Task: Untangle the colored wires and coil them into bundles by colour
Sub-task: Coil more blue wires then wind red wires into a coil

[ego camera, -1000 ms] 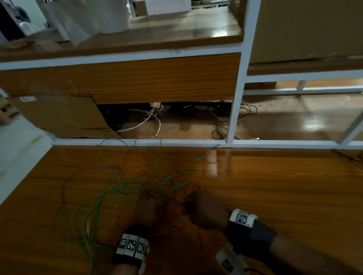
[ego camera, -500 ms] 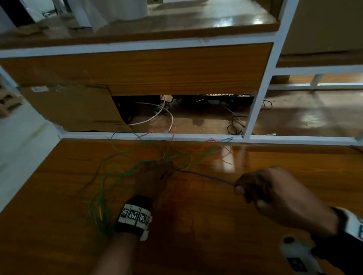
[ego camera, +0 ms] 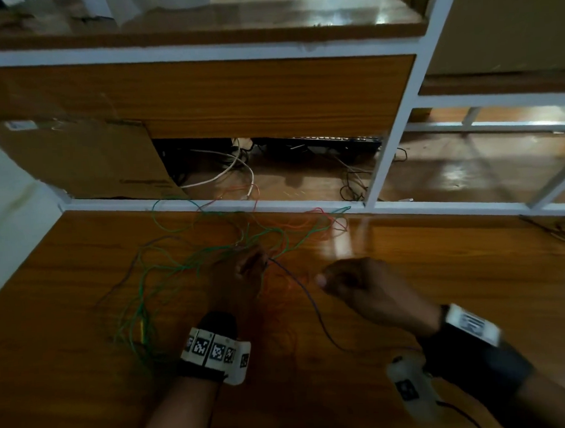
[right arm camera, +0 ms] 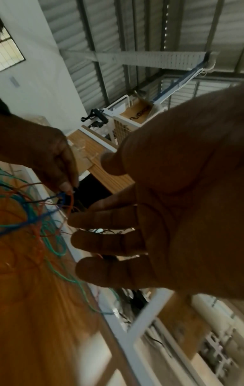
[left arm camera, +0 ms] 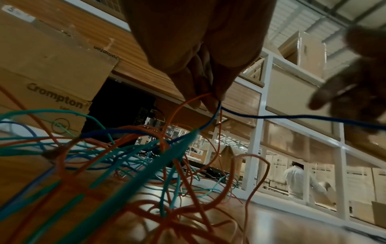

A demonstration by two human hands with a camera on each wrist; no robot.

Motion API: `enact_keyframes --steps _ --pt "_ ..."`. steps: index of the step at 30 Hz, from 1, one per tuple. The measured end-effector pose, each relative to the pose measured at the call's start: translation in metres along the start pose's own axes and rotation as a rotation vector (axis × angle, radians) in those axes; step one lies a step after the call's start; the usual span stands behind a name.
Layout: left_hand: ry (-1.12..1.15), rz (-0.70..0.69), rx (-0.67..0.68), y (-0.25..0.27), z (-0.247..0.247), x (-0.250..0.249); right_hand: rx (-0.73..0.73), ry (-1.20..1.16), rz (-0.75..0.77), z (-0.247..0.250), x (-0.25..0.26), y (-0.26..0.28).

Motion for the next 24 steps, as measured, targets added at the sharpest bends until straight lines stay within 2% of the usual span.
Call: enact_keyframes --steps 1,3,5,7,11,18,21,24 --pt "-0.060 -0.051 -0.003 0.002 -0.001 -0.005 -0.006 -0.006 0.009 -0.007 0.005 -0.015" --pt "-0.016 -0.004 0.004 0.002 -0.003 -0.003 0.004 -0.009 0.003 -0.021 0.014 -0.040" --pt "0.187 0.087 0.012 0.000 -0.005 0.004 0.002 -0.061 -0.005 -0.031 0.021 -0.059" --pt "0.354 0.091 -0.028 -0.001 -0.005 0.006 -0.003 -0.154 -0.021 -0.035 0.020 -0.073" --pt "0.638 0.172 -0.009 -0.002 0.005 0.004 -0.035 -0.298 -0.091 -0.032 0.006 -0.079" --pt "0.257 0.081 0.127 -0.007 0.006 0.001 -0.109 -0.369 -0.107 -0.029 -0.010 -0.078" --pt "0.390 0.193 0.263 0.002 -0.008 -0.013 -0.168 -0.396 -0.098 -0.027 -0.014 -0.077" --pt "0.448 0.225 0.260 0.003 -0.019 -0.016 -0.210 -0.438 -0.118 -0.026 -0.018 -0.075"
Point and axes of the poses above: each hand's wrist, its own y-axis away from the middle knuckle, its own z-axis out of the back of the hand, x = y × z, the point moved 1 cm from there along -y, towards the middle knuckle, and after that the axes turned 12 degrees about x, right-handed, at the moved point
